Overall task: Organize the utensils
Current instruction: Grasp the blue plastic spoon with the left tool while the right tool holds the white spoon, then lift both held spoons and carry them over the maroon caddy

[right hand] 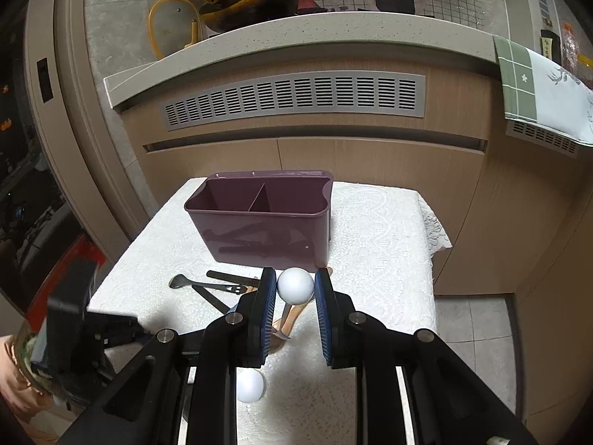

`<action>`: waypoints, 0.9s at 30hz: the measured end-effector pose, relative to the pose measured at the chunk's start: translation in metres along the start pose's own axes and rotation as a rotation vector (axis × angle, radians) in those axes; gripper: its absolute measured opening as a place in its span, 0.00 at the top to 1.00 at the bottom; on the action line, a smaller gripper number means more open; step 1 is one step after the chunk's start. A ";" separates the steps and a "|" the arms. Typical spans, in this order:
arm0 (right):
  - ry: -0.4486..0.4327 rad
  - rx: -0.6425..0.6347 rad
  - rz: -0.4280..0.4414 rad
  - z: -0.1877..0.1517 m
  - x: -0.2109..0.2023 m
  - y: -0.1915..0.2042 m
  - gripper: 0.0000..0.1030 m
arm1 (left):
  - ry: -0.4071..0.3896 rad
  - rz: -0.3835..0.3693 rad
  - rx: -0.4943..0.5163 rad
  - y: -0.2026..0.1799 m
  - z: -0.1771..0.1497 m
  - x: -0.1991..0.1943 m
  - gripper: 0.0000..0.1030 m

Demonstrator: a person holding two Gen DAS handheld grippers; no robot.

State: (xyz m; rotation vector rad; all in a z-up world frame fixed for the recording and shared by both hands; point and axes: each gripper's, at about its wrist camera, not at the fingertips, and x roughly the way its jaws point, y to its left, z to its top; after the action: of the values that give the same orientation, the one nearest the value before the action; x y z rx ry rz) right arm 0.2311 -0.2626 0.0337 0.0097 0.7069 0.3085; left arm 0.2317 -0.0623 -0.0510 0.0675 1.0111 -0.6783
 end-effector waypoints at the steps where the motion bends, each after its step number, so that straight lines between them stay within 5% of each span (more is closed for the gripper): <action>1: 0.001 0.000 0.001 0.000 0.000 0.000 0.81 | 0.001 0.019 -0.025 0.006 0.011 0.004 0.40; 5: 0.001 -0.007 -0.014 -0.002 -0.002 -0.003 0.81 | 0.066 0.036 -0.132 0.023 0.048 0.036 0.50; 8: 0.001 -0.018 -0.033 -0.003 -0.004 -0.007 0.81 | 0.099 0.094 -0.109 0.017 0.061 0.055 0.51; 13: 0.016 -0.002 -0.020 -0.007 -0.004 -0.012 0.81 | 0.092 0.182 -0.104 0.010 0.070 0.067 0.67; 23: 0.004 -0.058 0.013 -0.020 -0.029 0.017 0.81 | -0.330 0.255 -0.151 -0.018 0.008 -0.058 0.67; 27: -0.002 -0.096 0.010 -0.021 -0.035 0.031 0.81 | -0.410 0.296 -0.166 -0.021 0.002 -0.084 0.67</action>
State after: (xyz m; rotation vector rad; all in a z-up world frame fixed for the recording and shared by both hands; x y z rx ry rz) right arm 0.1839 -0.2451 0.0440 -0.0773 0.6899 0.3521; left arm 0.1930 -0.0386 0.0222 -0.0648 0.6409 -0.3164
